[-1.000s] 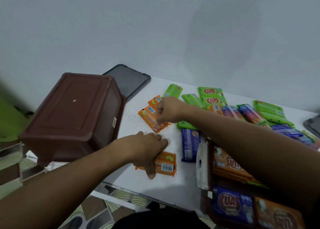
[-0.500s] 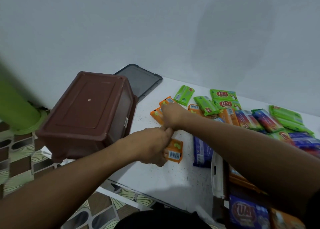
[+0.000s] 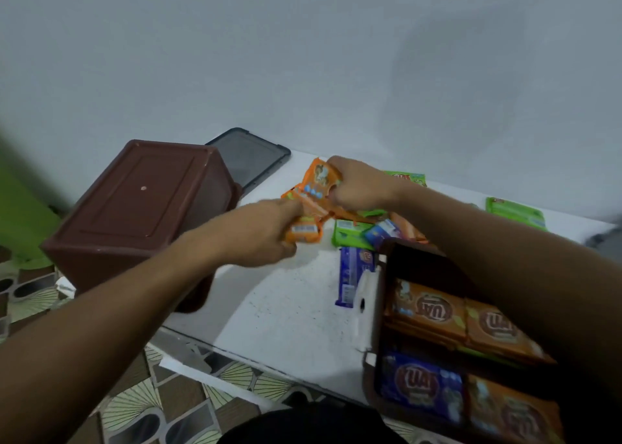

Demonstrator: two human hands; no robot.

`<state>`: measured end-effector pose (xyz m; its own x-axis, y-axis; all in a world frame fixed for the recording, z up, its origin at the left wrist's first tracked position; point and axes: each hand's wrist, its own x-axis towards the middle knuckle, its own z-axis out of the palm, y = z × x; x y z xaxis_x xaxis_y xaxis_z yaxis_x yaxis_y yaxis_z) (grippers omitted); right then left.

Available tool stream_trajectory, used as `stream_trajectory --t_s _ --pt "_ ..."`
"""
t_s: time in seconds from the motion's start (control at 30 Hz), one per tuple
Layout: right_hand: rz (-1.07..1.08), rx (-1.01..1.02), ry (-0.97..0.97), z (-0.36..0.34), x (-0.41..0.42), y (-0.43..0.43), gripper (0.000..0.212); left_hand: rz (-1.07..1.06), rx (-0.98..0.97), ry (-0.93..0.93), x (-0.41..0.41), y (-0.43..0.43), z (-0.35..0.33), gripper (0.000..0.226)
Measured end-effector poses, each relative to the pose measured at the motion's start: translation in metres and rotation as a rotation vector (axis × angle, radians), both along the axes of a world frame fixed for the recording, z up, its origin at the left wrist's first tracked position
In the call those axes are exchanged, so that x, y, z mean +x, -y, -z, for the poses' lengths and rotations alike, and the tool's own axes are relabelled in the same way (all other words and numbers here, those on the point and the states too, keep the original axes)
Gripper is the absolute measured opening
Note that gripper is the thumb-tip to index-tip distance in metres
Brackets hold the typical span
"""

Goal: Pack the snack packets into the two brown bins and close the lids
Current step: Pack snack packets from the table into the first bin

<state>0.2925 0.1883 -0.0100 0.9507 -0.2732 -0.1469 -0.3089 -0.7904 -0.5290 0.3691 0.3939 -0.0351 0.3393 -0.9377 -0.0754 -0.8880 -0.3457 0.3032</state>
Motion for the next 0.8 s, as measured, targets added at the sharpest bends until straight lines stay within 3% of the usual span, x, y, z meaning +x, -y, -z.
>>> stream_trajectory --t_s 0.13,0.23,0.33,0.53,0.67,0.8 --pt "0.02 0.046 0.02 -0.031 -0.044 0.025 0.073 -0.148 -0.142 -0.05 -0.011 0.015 -0.036 0.028" --pt "0.009 -0.071 0.054 -0.048 -0.084 0.035 0.057 -0.205 -0.186 -0.329 -0.031 0.026 -0.062 0.029" --pt "-0.032 -0.089 0.009 -0.06 -0.126 0.045 0.041 -0.162 -0.2 -0.448 -0.06 0.04 -0.079 0.032" --pt "-0.061 -0.09 -0.178 -0.073 -0.202 0.058 0.044 -0.011 0.022 -0.747 -0.108 0.072 -0.081 0.029" --pt "-0.111 0.012 -0.286 -0.068 -0.241 0.06 0.042 0.153 0.215 -0.744 -0.132 0.091 -0.071 0.048" --pt "-0.173 0.04 -0.348 -0.049 -0.265 0.059 0.041 0.244 0.319 -0.727 -0.155 0.106 -0.054 0.026"
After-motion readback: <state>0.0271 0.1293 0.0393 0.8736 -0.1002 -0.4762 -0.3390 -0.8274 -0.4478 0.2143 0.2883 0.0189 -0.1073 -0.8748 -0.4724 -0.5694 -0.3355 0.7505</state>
